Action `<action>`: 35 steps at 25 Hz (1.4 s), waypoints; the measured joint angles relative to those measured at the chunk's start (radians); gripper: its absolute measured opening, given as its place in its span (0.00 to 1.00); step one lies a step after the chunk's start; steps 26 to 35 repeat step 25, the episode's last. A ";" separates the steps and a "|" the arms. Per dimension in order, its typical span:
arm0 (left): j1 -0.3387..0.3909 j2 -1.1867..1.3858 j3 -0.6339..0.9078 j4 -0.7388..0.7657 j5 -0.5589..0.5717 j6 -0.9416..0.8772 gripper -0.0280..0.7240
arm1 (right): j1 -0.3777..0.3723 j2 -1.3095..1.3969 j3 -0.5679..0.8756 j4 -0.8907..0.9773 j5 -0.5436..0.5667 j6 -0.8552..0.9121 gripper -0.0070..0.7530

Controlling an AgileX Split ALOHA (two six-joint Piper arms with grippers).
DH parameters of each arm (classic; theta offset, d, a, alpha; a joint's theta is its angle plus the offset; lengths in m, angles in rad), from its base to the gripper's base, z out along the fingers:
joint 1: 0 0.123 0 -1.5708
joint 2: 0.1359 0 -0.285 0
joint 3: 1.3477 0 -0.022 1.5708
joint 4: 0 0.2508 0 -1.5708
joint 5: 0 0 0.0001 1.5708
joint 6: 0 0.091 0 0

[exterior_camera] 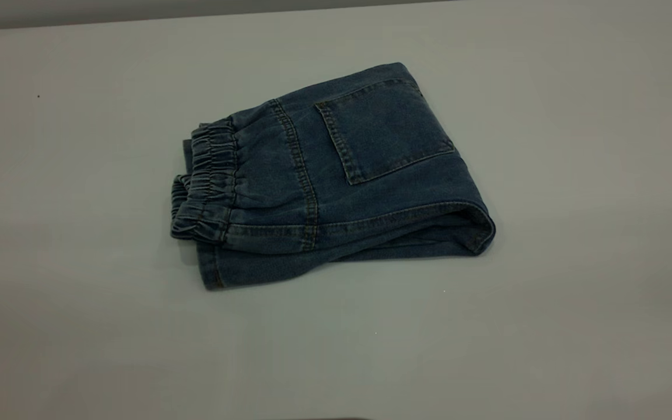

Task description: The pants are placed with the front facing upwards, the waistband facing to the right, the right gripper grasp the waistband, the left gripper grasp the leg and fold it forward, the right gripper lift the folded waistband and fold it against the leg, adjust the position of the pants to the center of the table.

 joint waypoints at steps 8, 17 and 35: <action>0.000 -0.084 0.000 0.000 0.017 0.000 0.65 | 0.000 0.000 0.000 0.000 0.001 0.000 0.56; 0.000 -0.084 0.000 0.000 0.017 0.000 0.65 | 0.000 -0.001 0.000 0.000 0.001 0.000 0.56; 0.000 -0.084 0.000 0.000 0.018 -0.003 0.65 | 0.000 -0.001 0.000 0.000 0.001 0.000 0.56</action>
